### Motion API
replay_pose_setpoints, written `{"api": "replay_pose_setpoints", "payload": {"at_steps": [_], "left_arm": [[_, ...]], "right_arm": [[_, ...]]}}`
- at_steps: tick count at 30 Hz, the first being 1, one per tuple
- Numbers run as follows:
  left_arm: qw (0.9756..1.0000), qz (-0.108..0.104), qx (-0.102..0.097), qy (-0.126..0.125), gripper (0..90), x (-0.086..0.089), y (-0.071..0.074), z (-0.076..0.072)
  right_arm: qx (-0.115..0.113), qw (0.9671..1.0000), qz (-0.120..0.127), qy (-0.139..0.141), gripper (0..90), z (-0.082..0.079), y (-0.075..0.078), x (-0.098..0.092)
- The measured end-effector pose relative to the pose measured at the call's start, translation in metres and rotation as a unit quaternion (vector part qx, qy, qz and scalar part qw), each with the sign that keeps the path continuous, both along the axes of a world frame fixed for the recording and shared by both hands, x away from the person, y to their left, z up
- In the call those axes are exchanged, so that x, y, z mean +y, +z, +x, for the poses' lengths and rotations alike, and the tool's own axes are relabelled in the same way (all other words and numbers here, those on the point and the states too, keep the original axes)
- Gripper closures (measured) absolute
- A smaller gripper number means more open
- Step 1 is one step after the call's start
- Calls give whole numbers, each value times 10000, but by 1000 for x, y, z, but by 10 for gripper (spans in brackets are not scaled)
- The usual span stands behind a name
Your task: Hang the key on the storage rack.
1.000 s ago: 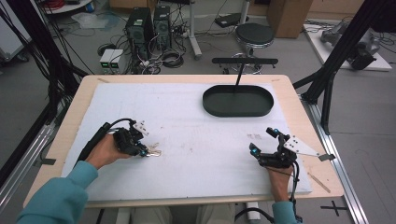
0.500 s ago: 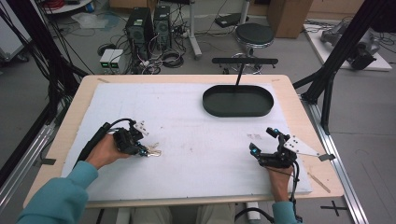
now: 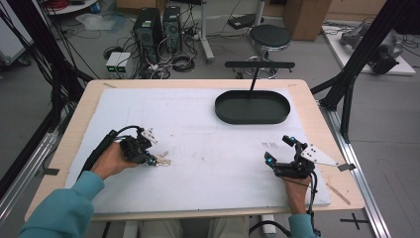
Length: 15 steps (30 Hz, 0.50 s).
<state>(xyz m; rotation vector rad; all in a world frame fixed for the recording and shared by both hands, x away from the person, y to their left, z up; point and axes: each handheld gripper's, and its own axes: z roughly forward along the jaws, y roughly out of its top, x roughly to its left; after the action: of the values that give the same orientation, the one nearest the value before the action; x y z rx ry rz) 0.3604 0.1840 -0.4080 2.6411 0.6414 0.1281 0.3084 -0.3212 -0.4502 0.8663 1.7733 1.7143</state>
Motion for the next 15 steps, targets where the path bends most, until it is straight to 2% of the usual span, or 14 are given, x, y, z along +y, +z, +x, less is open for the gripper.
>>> {"api": "replay_pose_setpoints", "payload": {"at_steps": [9,10,11,12,15], "left_arm": [[9998,-186,-104,17,882,2,5,0],[9997,-217,-110,3,882,3,6,0],[9995,-293,-115,32,882,4,7,0],[9993,-328,-148,24,883,5,8,1],[9980,-597,-181,99,883,7,13,2]], "right_arm": [[11,10000,15,-33,6,0,0,0],[34,9999,86,-51,6,1,0,-1],[34,9999,86,-51,6,1,0,-1],[130,9997,179,-52,6,1,0,-3],[155,9995,282,-44,6,3,1,-4]]}}
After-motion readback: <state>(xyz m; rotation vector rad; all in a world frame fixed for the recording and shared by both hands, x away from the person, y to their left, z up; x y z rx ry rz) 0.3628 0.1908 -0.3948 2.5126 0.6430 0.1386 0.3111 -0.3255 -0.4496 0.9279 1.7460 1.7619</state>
